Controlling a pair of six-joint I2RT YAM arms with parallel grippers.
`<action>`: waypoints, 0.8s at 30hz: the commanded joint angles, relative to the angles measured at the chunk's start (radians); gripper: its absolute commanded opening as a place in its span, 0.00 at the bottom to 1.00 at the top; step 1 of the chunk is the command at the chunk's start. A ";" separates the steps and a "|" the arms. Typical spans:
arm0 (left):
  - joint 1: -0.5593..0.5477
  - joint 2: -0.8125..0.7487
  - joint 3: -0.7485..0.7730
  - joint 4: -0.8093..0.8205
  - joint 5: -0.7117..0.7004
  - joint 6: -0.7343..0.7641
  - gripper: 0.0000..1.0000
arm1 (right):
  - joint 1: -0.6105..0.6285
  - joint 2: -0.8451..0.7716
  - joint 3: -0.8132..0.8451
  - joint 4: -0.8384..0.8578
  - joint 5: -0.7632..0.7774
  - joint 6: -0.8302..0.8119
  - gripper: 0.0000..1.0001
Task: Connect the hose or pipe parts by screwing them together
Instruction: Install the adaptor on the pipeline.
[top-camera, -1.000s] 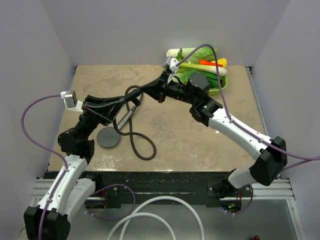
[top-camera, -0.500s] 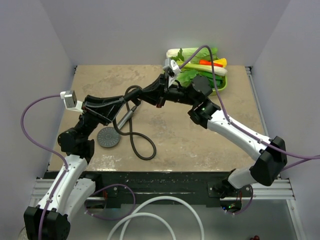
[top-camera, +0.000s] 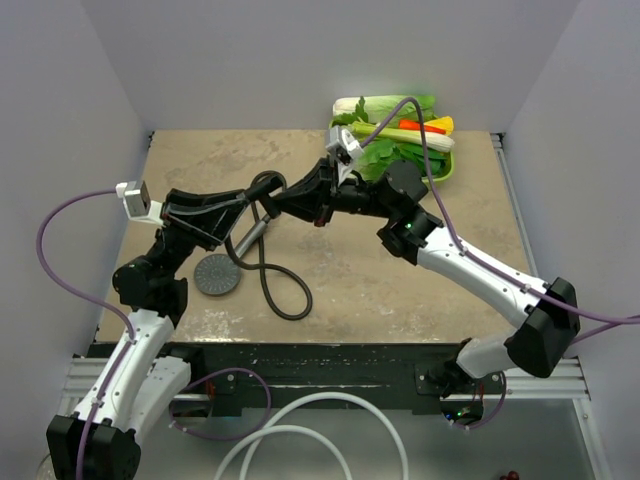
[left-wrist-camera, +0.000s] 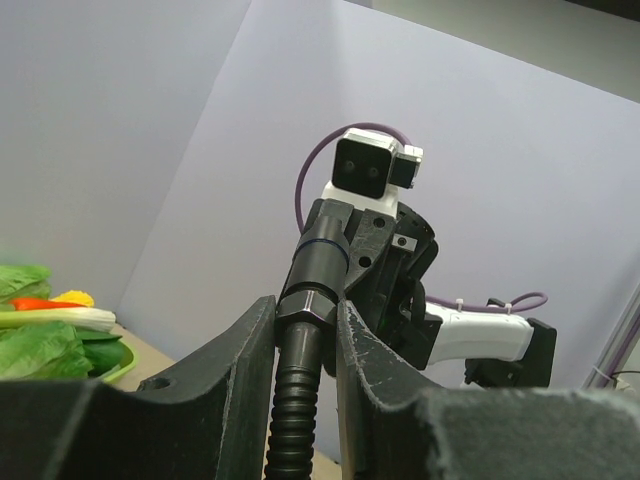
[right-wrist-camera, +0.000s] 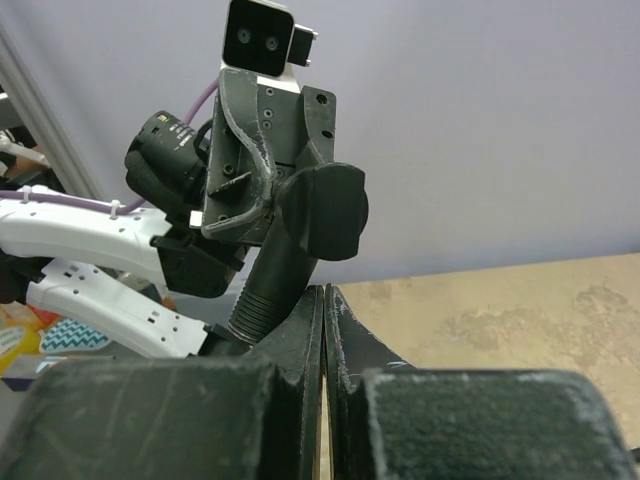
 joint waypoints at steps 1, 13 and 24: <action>0.007 -0.013 0.049 0.055 -0.049 0.029 0.00 | 0.019 -0.049 0.020 0.040 -0.026 0.018 0.00; 0.007 -0.021 0.043 0.052 -0.043 0.033 0.00 | 0.056 -0.036 0.089 0.040 -0.009 0.010 0.00; 0.007 -0.024 0.033 0.052 -0.043 0.033 0.00 | 0.094 -0.019 0.144 0.000 0.058 -0.025 0.00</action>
